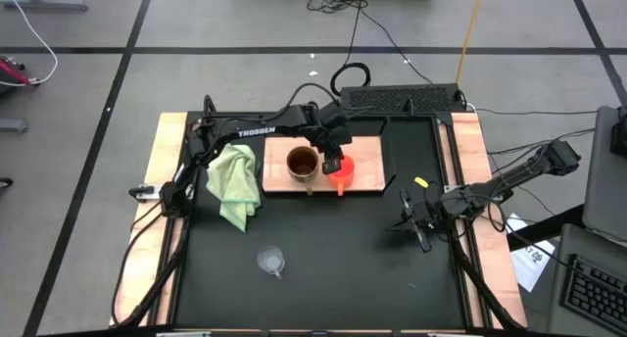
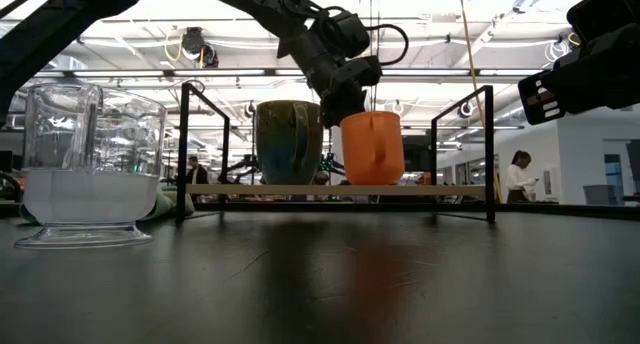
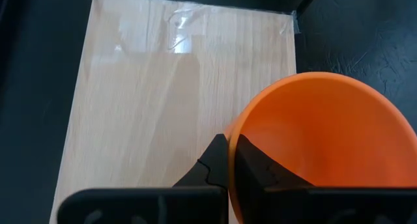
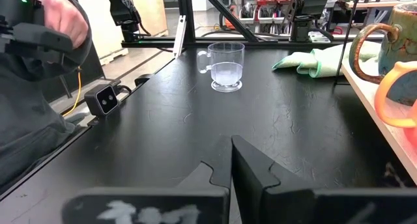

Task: Stack small to large cups/mugs on shelf
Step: Put the orange mug to the right of the light green mug on the shelf

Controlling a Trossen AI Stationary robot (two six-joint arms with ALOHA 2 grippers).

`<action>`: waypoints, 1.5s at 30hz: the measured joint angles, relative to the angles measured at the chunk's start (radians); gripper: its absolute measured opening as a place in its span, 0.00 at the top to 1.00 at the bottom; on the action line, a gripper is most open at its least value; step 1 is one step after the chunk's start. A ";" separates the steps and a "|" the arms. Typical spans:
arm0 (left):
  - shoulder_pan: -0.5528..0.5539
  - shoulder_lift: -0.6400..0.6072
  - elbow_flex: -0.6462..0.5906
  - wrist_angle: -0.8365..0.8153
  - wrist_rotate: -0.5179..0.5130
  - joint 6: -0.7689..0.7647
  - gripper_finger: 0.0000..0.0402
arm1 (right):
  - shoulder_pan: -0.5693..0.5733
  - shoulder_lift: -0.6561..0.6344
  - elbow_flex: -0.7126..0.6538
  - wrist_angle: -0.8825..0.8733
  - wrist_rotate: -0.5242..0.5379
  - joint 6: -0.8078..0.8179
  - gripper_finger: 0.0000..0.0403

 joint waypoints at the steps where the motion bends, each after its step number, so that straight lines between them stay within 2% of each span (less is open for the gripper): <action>1: 0.000 0.000 0.000 0.000 0.000 0.001 0.99 | 0.000 0.000 0.000 0.000 0.000 0.000 1.00; 8: -0.009 0.001 0.000 -0.005 -0.019 0.030 0.97 | 0.000 0.000 0.000 0.000 0.000 0.000 1.00; 11: -0.018 0.002 0.000 -0.009 -0.058 0.038 0.95 | 0.000 0.000 0.000 0.000 0.000 0.000 1.00; 18: -0.031 0.001 0.000 -0.014 -0.079 0.055 0.98 | 0.000 0.000 0.000 0.000 0.000 0.000 1.00; 28: -0.033 0.008 -0.005 -0.026 -0.114 0.063 0.80 | 0.000 0.000 0.000 -0.001 0.000 0.000 1.00; 45: -0.072 0.007 -0.004 -0.014 -0.202 0.074 0.78 | 0.000 0.000 0.000 -0.001 0.000 0.000 1.00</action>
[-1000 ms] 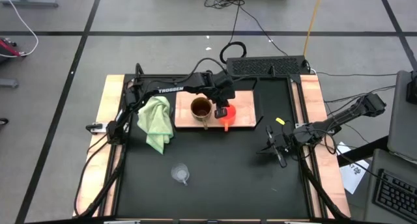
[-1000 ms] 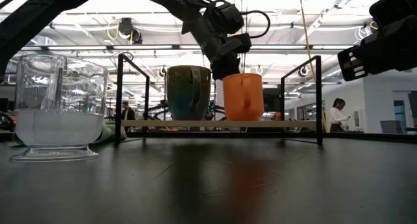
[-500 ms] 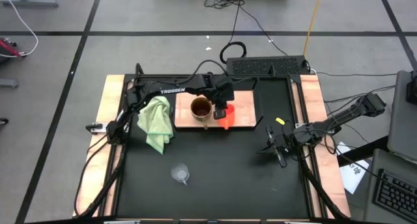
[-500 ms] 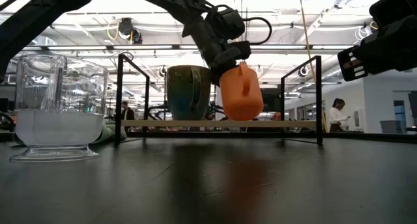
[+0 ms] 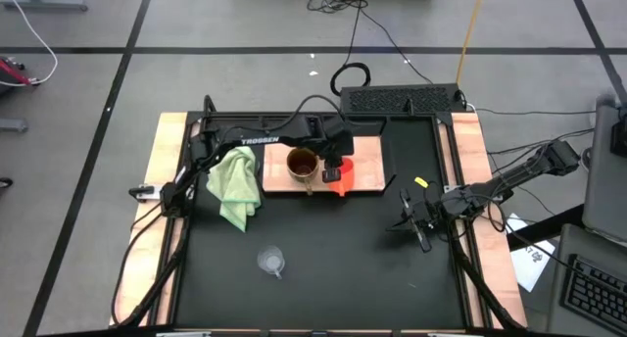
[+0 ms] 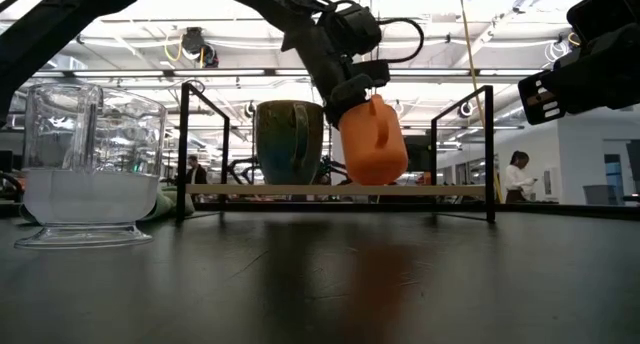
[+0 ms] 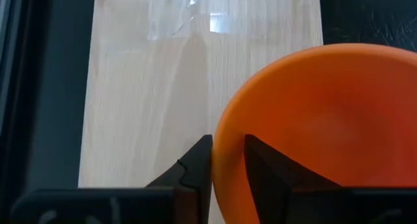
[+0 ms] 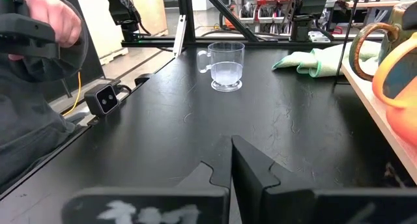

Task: Stack small to large cups/mugs on shelf
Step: Put the orange mug to the right of the light green mug on the shelf, then put the transparent mug to the right of the orange mug on the shelf

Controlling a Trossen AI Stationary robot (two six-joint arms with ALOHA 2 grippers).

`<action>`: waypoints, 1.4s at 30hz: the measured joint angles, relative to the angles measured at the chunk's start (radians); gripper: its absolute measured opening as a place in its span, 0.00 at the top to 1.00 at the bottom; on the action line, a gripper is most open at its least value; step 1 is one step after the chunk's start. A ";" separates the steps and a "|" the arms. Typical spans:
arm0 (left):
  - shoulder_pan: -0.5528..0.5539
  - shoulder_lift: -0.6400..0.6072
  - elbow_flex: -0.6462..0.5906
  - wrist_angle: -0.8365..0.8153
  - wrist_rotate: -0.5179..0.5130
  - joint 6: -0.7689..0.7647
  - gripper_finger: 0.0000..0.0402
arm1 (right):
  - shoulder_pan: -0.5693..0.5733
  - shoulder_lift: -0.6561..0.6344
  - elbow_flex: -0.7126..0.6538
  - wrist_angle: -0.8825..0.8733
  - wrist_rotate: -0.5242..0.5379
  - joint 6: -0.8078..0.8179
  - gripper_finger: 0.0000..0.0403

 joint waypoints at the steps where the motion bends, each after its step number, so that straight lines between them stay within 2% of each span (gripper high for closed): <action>1: -0.002 -0.003 0.000 -0.001 -0.002 0.001 0.78 | 0.000 0.000 0.000 0.000 0.000 0.000 1.00; 9: -0.040 -0.041 0.001 -0.011 -0.106 0.019 0.78 | 0.000 0.000 0.000 0.000 0.000 -0.003 1.00; 24: -0.054 -0.068 0.002 -0.014 -0.131 0.020 0.78 | 0.000 0.000 0.000 0.000 0.000 -0.004 1.00; 30: -0.054 -0.137 0.004 -0.007 -0.133 0.023 0.78 | 0.000 0.000 0.000 0.000 0.000 -0.004 1.00; 35: -0.055 -0.245 0.005 -0.050 -0.132 -0.019 0.78 | 0.000 0.000 0.000 -0.005 0.000 -0.004 1.00; 37: -0.055 -0.297 0.004 -0.077 -0.127 -0.042 0.80 | 0.000 0.000 0.000 -0.006 0.000 -0.004 1.00; 42: -0.062 -0.433 -0.076 -0.068 -0.076 -0.049 0.98 | 0.000 0.000 0.000 -0.007 -0.001 -0.004 1.00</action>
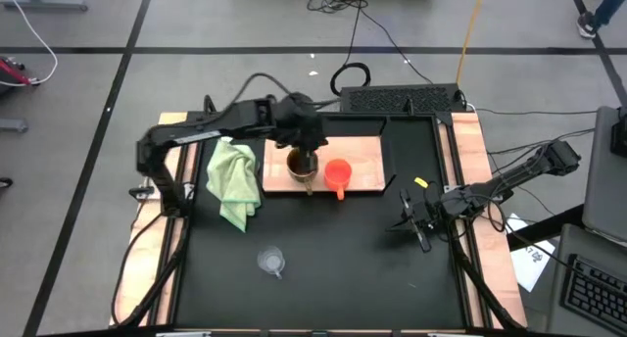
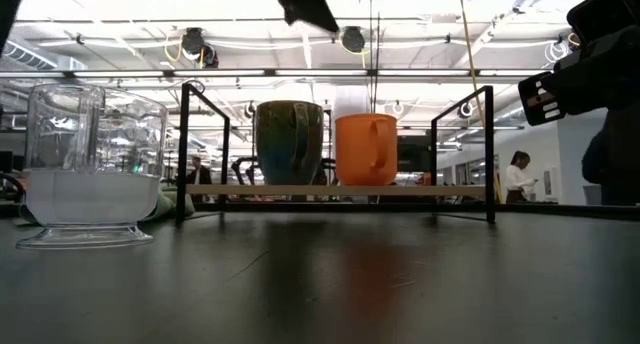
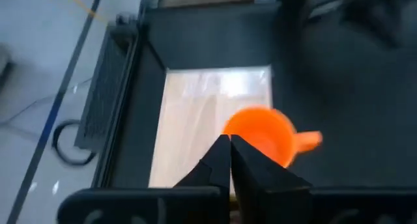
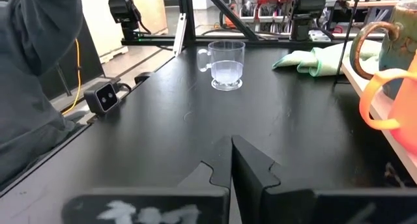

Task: Stack small to large cups/mugs on shelf
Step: Put the transparent mug to the right of the orange mug on the shelf

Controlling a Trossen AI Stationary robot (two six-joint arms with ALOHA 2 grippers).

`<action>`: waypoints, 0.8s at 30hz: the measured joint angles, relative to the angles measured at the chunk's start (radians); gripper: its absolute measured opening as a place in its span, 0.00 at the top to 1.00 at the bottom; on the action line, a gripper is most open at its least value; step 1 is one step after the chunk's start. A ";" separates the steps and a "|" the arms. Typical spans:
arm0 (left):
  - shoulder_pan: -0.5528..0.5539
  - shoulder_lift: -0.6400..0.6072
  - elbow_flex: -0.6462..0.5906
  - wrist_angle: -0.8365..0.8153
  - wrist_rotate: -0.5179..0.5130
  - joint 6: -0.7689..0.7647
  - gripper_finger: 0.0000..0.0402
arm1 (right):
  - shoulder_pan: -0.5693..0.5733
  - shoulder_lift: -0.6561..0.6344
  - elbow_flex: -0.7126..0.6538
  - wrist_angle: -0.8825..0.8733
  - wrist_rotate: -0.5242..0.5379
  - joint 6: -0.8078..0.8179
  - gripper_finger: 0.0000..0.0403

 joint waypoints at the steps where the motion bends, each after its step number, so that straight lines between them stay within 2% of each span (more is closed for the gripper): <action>1: -0.002 -0.036 -0.031 0.032 0.015 0.000 0.98 | 0.000 0.000 0.000 -0.001 0.000 0.000 1.00; 6: -0.037 -0.231 -0.252 0.173 0.024 -0.018 0.99 | 0.001 0.001 0.000 -0.002 -0.003 -0.010 1.00; 14: -0.157 -0.533 -0.707 0.501 0.018 -0.097 1.00 | 0.001 0.001 0.000 0.000 -0.003 -0.024 1.00; 19: -0.247 -0.680 -0.971 0.676 -0.066 -0.144 1.00 | 0.001 0.000 0.000 0.000 -0.002 -0.030 1.00; 24: -0.341 -0.819 -1.183 0.819 -0.127 -0.186 1.00 | 0.001 0.000 0.000 0.008 0.001 -0.018 1.00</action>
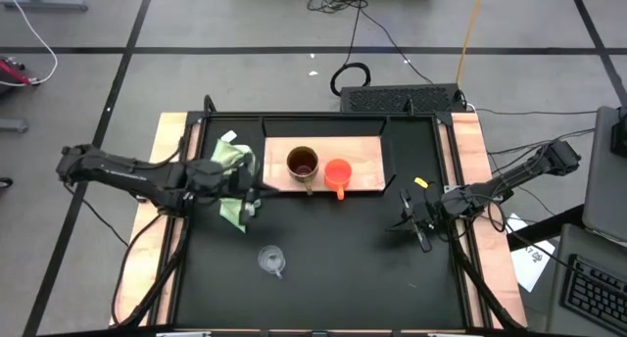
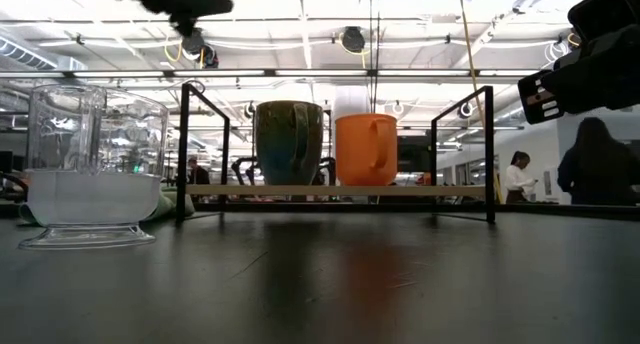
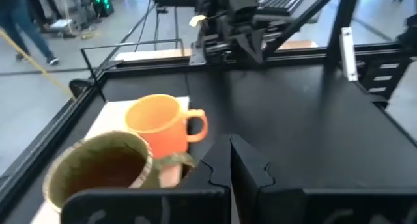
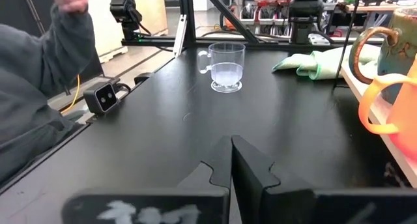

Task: Stack small to large cups/mugs on shelf
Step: Put the transparent mug to the right of the orange mug on the shelf

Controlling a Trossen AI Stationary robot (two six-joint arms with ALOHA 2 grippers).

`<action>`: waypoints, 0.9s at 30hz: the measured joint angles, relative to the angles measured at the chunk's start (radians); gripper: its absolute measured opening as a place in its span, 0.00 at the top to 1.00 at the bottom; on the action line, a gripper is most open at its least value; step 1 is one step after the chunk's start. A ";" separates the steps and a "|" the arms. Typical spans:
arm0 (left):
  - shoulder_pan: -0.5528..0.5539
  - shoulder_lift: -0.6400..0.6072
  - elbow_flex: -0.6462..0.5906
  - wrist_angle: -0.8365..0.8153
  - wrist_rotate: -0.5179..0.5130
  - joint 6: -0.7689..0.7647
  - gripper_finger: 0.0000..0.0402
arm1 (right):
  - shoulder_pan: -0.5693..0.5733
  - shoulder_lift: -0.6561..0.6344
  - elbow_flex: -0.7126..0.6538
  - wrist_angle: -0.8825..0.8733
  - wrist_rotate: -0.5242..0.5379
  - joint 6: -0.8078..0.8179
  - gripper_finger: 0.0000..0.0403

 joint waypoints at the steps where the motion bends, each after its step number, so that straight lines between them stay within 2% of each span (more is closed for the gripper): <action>1: -0.019 -0.027 -0.039 0.026 -0.015 -0.007 1.00 | 0.000 0.000 0.000 0.004 0.000 0.004 1.00; 7: -0.098 -0.144 -0.239 0.209 -0.040 -0.027 1.00 | 0.000 0.000 0.000 0.014 0.000 0.001 1.00; 13: -0.118 -0.206 -0.390 0.320 -0.043 -0.075 1.00 | 0.000 0.000 0.000 0.034 0.000 -0.010 1.00; 22: -0.144 -0.206 -0.515 0.468 -0.042 -0.104 1.00 | 0.000 0.000 0.000 0.041 0.000 -0.011 1.00; 27: -0.154 -0.207 -0.533 0.488 -0.042 -0.104 1.00 | 0.000 0.000 0.000 0.041 0.000 -0.006 1.00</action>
